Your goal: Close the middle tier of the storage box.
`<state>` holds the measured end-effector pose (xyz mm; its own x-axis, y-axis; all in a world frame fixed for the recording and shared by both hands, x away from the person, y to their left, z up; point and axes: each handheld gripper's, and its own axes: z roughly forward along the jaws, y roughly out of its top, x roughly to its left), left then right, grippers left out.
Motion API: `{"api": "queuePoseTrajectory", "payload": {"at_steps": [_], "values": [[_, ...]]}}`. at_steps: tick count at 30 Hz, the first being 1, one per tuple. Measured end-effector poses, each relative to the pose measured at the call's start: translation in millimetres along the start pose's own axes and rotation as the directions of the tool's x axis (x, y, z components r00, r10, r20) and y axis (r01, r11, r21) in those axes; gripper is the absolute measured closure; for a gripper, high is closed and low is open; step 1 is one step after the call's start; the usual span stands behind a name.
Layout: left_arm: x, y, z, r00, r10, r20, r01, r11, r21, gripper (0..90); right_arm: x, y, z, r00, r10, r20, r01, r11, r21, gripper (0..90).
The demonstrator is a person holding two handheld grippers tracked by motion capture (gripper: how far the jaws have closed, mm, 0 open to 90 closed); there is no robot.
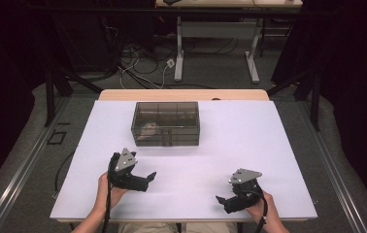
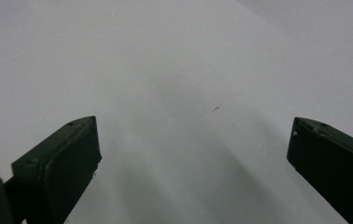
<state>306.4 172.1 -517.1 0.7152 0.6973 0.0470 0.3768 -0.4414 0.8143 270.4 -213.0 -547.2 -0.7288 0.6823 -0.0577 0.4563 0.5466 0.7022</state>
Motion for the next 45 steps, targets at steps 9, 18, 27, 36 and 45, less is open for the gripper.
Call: {"api": "queuePoseTrajectory", "payload": {"at_steps": [9,18,27,36,45], "values": [[-8.4,-7.8,-13.3,0.9996,-0.001,0.027,0.001,1.0,-0.005,0.0,-0.1,0.0,0.4,1.0,-0.004,0.0,0.004,1.0,0.001,2.2],[-19.5,-17.3,-19.6,0.9987,0.026,0.043,-0.027,0.9994,0.022,0.0,0.6,-0.1,0.7,1.0,-0.001,-0.002,0.001,1.0,0.007,2.2],[-23.8,-22.6,-26.4,0.9983,0.047,0.033,-0.048,0.9983,0.033,0.0,0.9,-0.2,1.1,1.0,0.003,-0.001,-0.003,1.0,0.009,2.2],[-23.6,-30.3,-31.9,0.9993,0.032,0.02,-0.033,0.9989,0.034,0.0,0.7,0.0,0.9,1.0,-0.005,-0.004,0.005,1.0,0.014,2.2],[-21.4,-34.7,-29.8,0.9984,0.053,-0.019,-0.052,0.9974,0.051,0.0,0.7,-0.4,1.5,1.0,-0.003,-0.002,0.003,1.0,0.01,2.2]]}}
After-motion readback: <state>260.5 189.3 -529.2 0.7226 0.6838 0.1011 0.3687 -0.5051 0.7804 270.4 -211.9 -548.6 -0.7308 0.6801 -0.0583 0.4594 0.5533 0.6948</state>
